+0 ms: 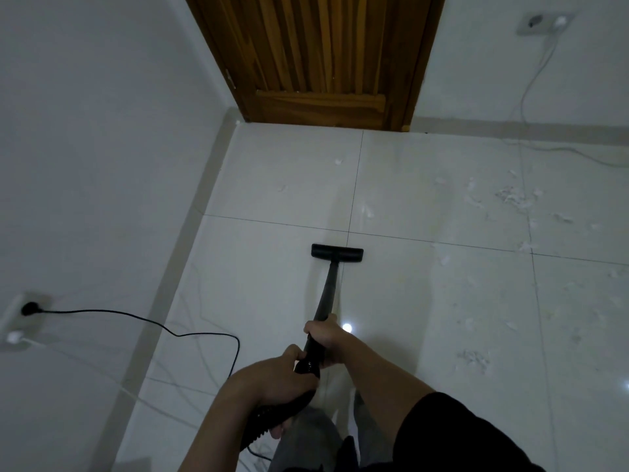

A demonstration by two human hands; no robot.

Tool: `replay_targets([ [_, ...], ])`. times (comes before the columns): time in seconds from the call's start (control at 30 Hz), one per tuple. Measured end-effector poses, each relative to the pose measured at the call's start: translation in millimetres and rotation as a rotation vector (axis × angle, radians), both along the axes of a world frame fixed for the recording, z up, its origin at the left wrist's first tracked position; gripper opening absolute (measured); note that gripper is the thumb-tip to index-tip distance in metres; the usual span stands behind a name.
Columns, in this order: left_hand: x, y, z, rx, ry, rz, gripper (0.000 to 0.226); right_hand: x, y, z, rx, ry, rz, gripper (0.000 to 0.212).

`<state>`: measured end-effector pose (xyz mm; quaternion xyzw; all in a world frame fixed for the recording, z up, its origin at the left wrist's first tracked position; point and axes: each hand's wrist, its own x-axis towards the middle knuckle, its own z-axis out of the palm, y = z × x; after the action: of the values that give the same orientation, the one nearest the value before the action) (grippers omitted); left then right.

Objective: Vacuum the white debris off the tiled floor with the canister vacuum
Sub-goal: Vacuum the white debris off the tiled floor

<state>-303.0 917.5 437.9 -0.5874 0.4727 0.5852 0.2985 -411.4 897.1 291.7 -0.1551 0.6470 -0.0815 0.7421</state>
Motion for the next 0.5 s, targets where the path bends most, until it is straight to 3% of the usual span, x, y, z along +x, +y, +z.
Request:
replay_targets([
  [0.23,66,9,-2,-0.091,0.037,-0.028,0.045,62,6,3,-0.059,0.077,-0.048,0.067],
  [0.5,146,4,4,-0.115,0.08,0.11,0.051,144,-5,5,-0.111,0.076,-0.03,0.058],
])
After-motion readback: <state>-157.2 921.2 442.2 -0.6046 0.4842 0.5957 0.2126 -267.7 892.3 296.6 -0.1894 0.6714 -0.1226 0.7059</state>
